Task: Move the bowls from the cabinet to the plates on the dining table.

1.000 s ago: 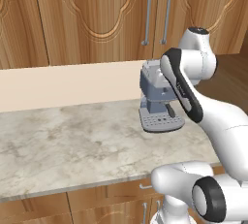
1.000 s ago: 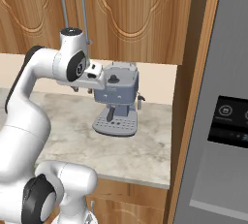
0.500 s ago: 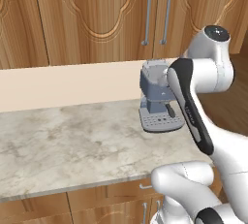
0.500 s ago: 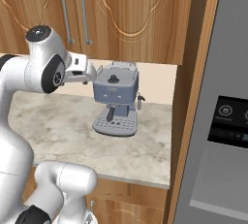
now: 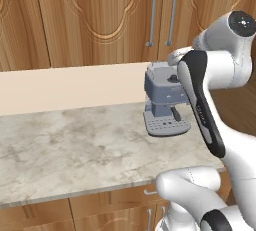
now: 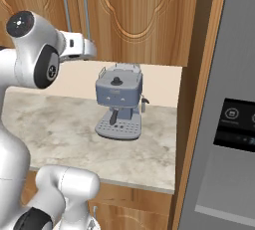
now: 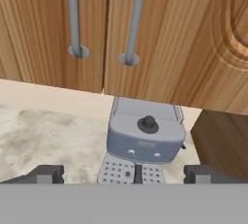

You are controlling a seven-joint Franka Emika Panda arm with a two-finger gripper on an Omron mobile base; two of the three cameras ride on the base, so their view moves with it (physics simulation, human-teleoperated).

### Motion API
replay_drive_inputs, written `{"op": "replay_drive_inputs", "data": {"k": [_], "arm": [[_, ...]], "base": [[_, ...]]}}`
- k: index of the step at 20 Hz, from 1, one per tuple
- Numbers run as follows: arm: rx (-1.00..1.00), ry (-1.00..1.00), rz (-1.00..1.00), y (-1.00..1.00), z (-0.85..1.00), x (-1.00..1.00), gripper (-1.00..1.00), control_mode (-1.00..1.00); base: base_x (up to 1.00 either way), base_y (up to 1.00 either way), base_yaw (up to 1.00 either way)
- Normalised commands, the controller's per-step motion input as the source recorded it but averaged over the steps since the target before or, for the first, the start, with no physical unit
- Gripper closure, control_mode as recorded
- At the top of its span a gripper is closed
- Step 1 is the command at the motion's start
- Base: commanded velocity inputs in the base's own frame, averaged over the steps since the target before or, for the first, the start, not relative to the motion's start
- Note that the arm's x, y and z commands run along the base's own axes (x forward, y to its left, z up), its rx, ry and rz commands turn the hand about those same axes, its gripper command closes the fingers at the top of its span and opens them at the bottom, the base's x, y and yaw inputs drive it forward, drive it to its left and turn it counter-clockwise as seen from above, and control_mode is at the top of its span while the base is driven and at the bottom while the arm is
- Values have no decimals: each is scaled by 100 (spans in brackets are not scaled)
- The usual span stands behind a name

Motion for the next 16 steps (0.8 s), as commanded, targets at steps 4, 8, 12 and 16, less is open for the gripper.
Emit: {"op": "replay_drive_inputs", "data": {"k": [4, 8, 12, 16], "arm": [[0, -9, -16, 0, 33, 30, -100, -100], [0, -2, -17, 0, 5, 48, -100, -100], [0, -4, -8, 0, -3, 62, -100, -100], [1, -4, -2, 0, 0, 61, -100, -100]], "base": [[0, 0, 0], [0, 0, 0], [0, 0, 0], [0, 0, 0]]}}
